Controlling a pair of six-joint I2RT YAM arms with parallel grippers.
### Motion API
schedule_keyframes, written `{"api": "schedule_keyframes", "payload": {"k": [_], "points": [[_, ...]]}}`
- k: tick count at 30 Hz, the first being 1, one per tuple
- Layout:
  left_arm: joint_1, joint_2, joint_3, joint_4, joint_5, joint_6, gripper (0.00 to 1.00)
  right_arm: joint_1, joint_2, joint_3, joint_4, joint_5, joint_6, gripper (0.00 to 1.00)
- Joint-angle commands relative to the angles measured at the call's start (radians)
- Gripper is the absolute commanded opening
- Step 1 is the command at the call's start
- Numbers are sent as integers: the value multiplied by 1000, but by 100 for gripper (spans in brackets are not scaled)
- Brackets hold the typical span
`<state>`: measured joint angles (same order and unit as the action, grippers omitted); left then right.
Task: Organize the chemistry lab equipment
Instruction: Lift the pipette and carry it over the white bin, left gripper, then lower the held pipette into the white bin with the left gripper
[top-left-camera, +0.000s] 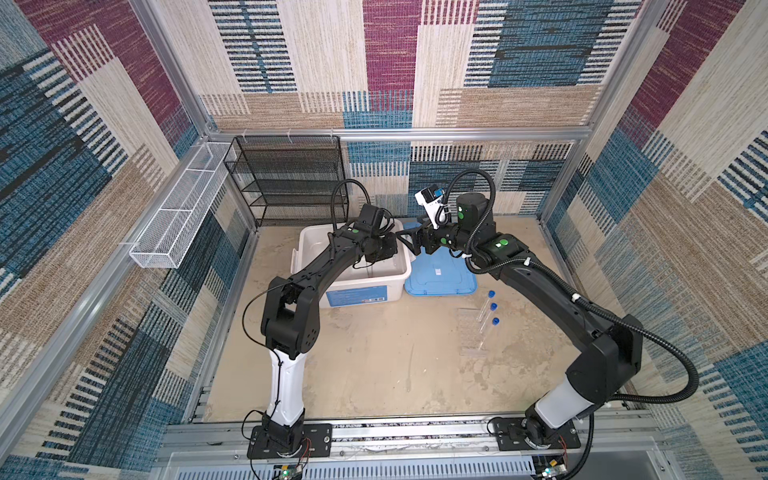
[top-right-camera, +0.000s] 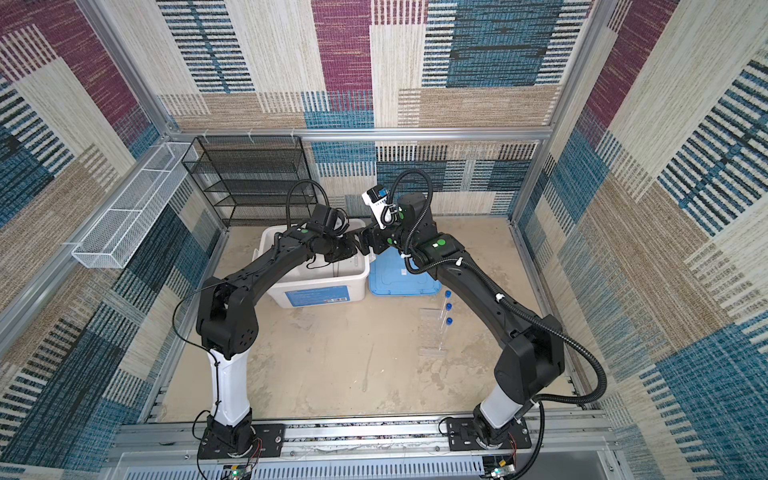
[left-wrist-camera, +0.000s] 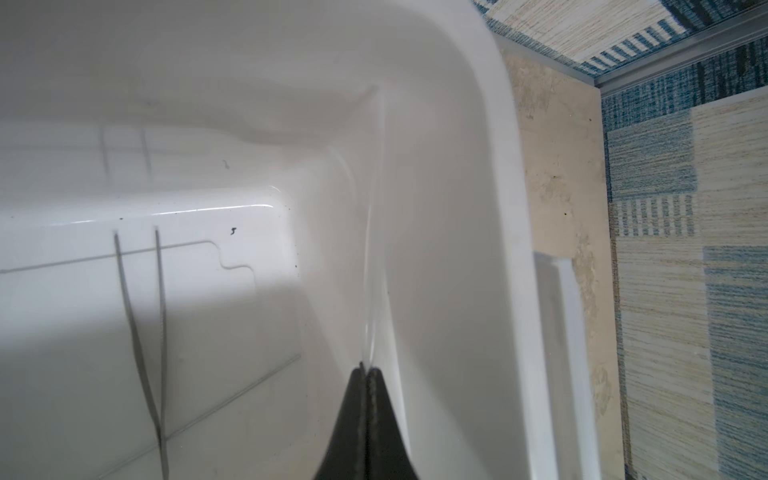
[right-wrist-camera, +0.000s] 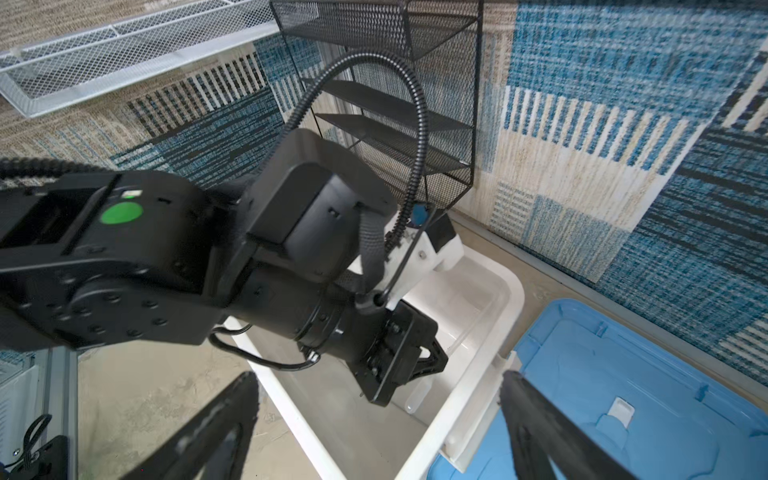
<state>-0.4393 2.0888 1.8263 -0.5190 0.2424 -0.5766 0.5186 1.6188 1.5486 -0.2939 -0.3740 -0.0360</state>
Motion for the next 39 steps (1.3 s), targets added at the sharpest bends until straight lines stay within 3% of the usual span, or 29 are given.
{"api": "schedule_keyframes", "payload": {"k": [1, 12, 30, 39], "points": [[-1, 24, 9, 31, 27, -32, 0, 0, 12, -14, -9, -10, -58, 92], [2, 107, -13, 67, -3, -30, 0, 0, 76, -5, -19, 11, -189, 91], [1, 252, 36, 23, -39, 26, 0, 4, 195, 47, -61, 34, -226, 87], [-1, 222, -3, 48, -45, 28, 2, 6, 204, 46, -55, 27, -210, 87]]}}
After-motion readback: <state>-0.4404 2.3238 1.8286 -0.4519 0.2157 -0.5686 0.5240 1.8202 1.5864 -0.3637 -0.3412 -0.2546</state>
